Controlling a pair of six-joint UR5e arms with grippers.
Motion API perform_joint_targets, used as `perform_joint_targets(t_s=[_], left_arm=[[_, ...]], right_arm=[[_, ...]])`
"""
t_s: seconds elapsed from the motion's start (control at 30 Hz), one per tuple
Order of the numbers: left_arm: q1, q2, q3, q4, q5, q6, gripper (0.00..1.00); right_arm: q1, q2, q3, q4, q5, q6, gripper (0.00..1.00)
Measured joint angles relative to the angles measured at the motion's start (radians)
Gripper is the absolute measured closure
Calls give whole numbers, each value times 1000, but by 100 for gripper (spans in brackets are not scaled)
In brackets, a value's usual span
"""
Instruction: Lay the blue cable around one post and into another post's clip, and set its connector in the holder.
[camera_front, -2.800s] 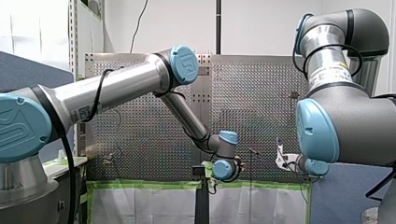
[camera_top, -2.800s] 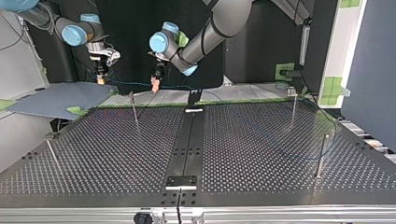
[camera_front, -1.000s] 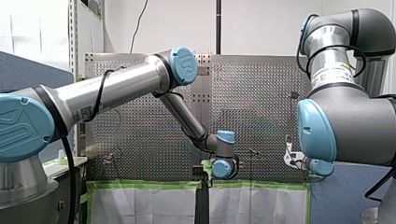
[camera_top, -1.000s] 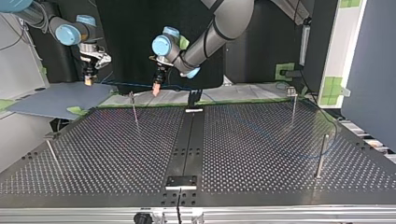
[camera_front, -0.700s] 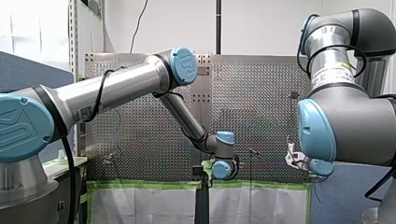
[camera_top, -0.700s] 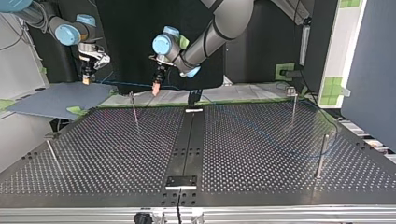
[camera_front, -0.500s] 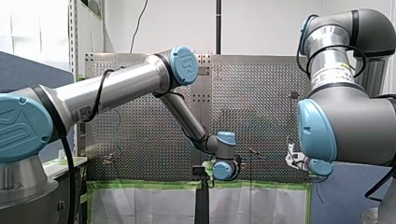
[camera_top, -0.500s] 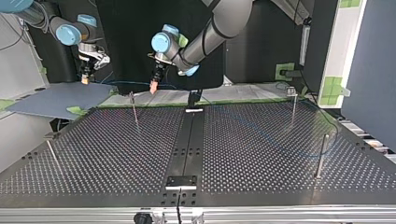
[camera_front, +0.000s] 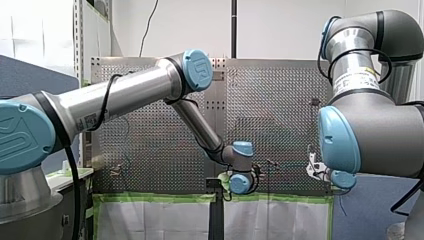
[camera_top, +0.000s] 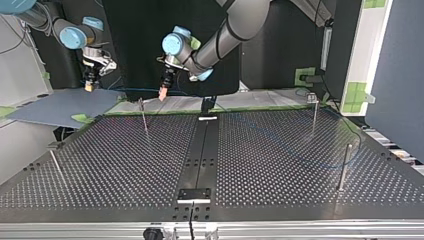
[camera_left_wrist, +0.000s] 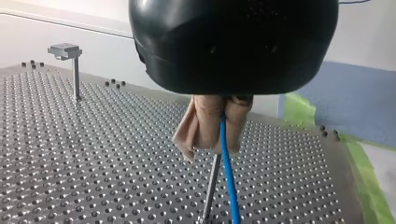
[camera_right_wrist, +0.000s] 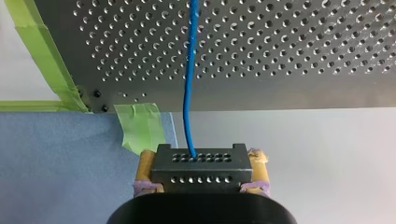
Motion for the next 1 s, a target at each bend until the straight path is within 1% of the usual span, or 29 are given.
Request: perform_joint_targets(t_s=[0.13,0.33,0.5,0.67,0.8,0.9,1.0], left_arm=[[9,0,0,2,-5,1,100],[29,0,0,3,-5,8,100],[40,0,3,3,11,24,100],[45,0,9,3,21,30,100],[47,0,13,3,25,33,100],[49,0,18,2,36,43,100],[51,-11,26,-5,42,48,100]], right_arm=[[-3,1,-1,-2,8,1,100],[-5,1,-3,-12,9,-2,100],[-2,3,-7,-18,-11,-10,100],[-1,3,-19,-16,-21,-9,100],[0,3,-34,-10,-25,-6,100],[-1,3,-41,-8,-26,-5,100],[-3,4,-46,-8,-27,-3,100]])
